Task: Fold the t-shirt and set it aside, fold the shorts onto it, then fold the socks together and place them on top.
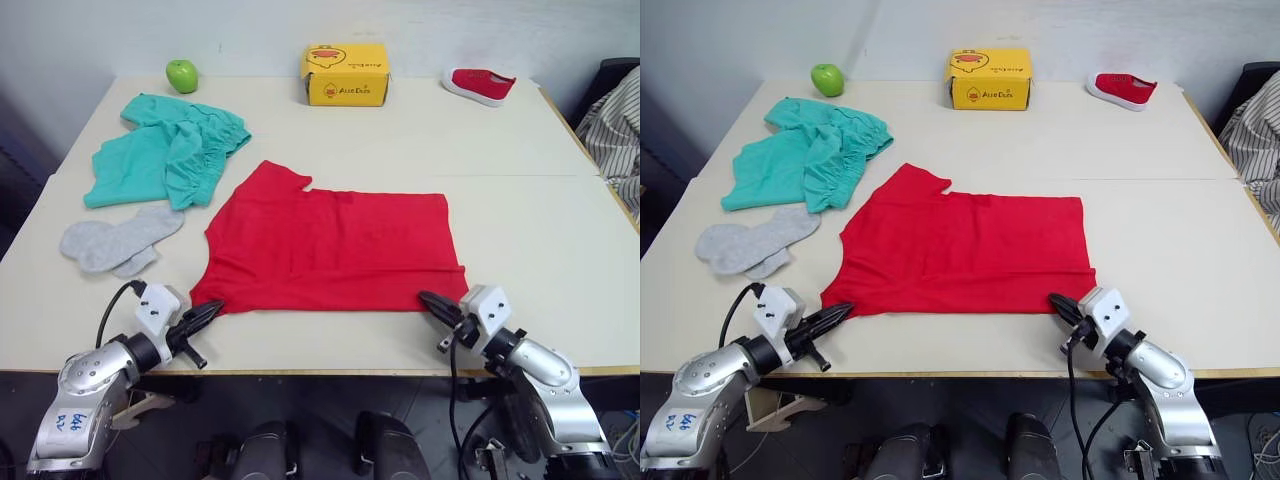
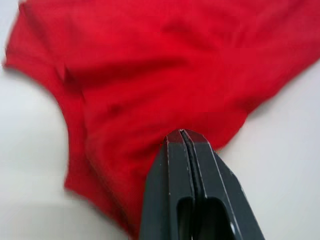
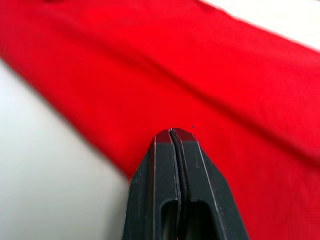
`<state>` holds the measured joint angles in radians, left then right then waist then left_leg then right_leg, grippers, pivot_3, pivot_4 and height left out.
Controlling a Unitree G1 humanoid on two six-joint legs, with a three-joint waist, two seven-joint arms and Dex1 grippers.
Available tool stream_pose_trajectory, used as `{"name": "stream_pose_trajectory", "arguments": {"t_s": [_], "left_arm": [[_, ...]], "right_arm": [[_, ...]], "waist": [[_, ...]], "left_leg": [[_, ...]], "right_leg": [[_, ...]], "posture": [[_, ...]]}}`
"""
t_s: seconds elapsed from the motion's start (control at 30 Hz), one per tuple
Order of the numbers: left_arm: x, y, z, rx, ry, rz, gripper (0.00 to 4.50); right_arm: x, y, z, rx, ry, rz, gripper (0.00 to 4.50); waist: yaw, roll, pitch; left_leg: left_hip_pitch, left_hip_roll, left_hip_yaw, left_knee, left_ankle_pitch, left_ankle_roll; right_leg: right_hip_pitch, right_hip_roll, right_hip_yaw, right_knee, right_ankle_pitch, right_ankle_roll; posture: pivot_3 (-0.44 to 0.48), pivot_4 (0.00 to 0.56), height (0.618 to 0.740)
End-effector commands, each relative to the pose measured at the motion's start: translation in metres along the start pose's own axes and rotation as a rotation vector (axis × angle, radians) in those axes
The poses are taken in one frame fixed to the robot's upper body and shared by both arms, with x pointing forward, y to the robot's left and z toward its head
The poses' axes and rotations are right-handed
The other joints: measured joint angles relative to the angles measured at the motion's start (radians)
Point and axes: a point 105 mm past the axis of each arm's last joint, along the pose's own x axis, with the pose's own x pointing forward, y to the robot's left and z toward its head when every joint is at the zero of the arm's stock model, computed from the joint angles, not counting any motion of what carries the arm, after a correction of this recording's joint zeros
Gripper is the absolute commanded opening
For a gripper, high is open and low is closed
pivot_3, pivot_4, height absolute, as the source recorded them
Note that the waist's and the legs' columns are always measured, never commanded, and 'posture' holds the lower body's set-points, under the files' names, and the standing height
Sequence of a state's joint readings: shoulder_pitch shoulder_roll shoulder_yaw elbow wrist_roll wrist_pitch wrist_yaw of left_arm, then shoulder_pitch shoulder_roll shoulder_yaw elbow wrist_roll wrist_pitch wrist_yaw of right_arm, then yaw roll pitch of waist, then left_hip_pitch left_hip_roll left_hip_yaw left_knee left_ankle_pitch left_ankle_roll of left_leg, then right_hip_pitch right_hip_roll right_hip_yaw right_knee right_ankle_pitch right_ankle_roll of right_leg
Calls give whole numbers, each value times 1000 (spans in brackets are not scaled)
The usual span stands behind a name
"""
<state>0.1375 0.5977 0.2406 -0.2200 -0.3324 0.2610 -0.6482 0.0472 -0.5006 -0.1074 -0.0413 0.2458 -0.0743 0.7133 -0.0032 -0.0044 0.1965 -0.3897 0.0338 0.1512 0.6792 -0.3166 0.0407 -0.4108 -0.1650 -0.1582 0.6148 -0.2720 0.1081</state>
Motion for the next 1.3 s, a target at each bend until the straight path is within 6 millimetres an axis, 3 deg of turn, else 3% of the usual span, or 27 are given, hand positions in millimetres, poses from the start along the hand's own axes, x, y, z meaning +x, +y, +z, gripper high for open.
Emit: {"name": "stream_pose_trajectory", "arguments": {"t_s": [0.03,0.17,0.27,0.43,0.53,0.63,0.83,0.9,1.0,1.13,1.27,1.3], "left_arm": [[-22,26,-8,13,65,121,0],[-47,47,5,14,27,129,0],[-61,51,24,21,-37,53,608],[-61,33,41,265,13,-171,2209],[-52,18,31,381,72,-294,3188],[-41,15,16,493,136,-319,3188],[-19,30,-1,601,213,-252,3188],[-15,36,-5,612,242,-241,3223],[-12,44,-10,619,277,-218,2599],[-14,45,-12,608,282,-238,1342],[-20,38,-13,598,275,-279,53],[-23,35,-14,591,277,-294,17]], "right_arm": [[-26,-29,-6,-26,28,-105,21],[-53,-60,-1,-10,26,-168,21],[-61,-73,17,62,-25,-160,175],[-57,-42,18,-216,132,225,1647],[-50,-37,16,-315,160,299,2710],[-37,-34,12,-387,173,343,2710],[-11,-38,3,-506,209,373,2710],[-8,-40,-1,-508,238,386,2336],[-5,-40,-2,-514,249,418,1462],[-7,-40,0,-509,245,447,85],[-13,-39,1,-495,242,462,0],[-15,-38,1,-492,241,466,0]], "waist": [[-1,0,0],[0,0,0],[0,0,0],[0,1,1],[0,1,1],[-2,1,1],[-4,1,1],[-3,1,0],[-2,2,-2],[-3,3,-3],[-3,4,-3],[-3,4,-3]], "left_leg": [[0,0,0,0,0,0],[0,1,0,0,0,0],[-1,4,0,0,-1,-1],[0,5,1,0,-1,-2],[0,5,2,-1,-2,-2],[0,4,4,-1,-2,-2],[1,5,5,0,-1,-2],[3,5,5,0,-1,-2],[4,5,5,0,0,-2],[5,5,5,0,1,-2],[5,5,5,0,1,-2],[5,5,5,0,0,-3]], "right_leg": [[0,0,0,0,0,0],[0,0,0,-1,0,0],[-1,-1,0,-2,0,0],[-1,-1,0,-4,-1,-1],[-1,0,0,-4,-1,-1],[-1,1,0,-4,-1,-1],[-1,0,0,-3,0,-1],[0,0,1,-2,0,-1],[2,-1,1,-1,0,-1],[2,-2,1,1,0,-1],[1,-3,1,1,0,-1],[1,-3,1,1,0,-1]], "posture": [[0,150,740],[0,150,740],[0,150,740],[0,150,740],[0,150,740],[0,150,740],[0,150,740],[0,150,740],[0,150,740],[0,150,740],[0,150,740],[0,150,740]]}}
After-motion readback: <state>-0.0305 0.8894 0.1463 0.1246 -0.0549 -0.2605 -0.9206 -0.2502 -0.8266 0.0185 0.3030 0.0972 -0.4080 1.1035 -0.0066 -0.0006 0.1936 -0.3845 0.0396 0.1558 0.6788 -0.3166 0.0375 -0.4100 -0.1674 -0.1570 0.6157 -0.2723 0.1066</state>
